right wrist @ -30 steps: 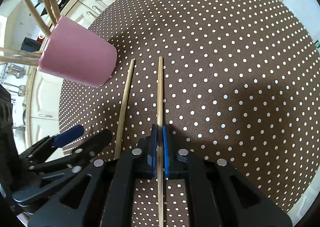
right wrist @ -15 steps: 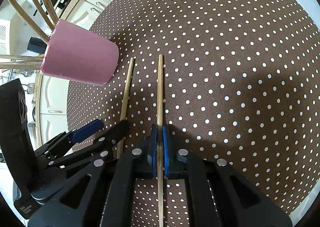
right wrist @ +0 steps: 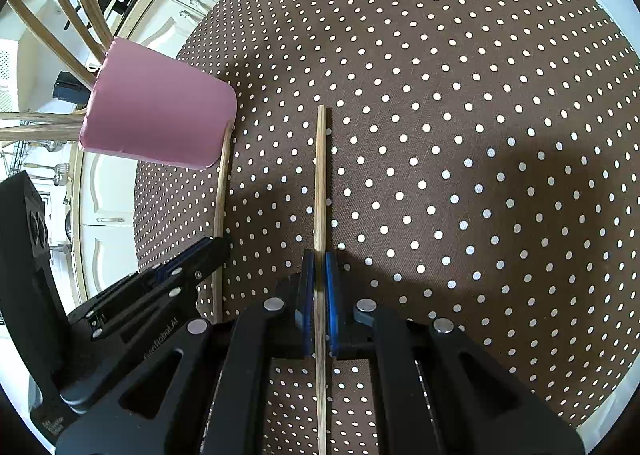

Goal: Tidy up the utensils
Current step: 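Close the right gripper on a chopstick while the left gripper grasps another, then lift both held chopsticks upright and carry them above the pink cup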

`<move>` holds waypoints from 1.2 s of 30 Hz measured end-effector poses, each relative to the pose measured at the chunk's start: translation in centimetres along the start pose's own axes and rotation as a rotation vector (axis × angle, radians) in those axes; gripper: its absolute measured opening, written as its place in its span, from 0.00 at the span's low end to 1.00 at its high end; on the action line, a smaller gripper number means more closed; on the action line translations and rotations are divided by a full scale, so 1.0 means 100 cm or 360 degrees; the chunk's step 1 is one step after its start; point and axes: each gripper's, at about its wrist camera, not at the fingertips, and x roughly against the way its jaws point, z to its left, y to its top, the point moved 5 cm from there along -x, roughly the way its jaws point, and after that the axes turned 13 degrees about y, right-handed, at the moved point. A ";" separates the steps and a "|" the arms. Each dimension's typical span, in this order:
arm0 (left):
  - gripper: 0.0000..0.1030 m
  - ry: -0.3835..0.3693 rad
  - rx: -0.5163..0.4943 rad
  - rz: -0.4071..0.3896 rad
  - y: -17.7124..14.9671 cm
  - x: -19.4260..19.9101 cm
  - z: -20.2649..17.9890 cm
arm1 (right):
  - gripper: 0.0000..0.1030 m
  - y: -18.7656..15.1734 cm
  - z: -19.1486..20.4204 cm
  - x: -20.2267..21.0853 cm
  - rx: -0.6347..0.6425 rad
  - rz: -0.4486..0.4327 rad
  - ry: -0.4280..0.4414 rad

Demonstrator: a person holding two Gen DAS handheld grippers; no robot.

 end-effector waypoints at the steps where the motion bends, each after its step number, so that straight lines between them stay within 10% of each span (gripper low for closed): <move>1: 0.09 0.0002 0.0002 0.0004 -0.001 0.000 -0.001 | 0.03 0.001 0.000 -0.001 0.0000 0.0002 0.0000; 36: 0.06 0.0026 0.0149 -0.0143 -0.074 0.081 0.019 | 0.05 0.009 0.032 0.079 0.0184 -0.0265 0.0022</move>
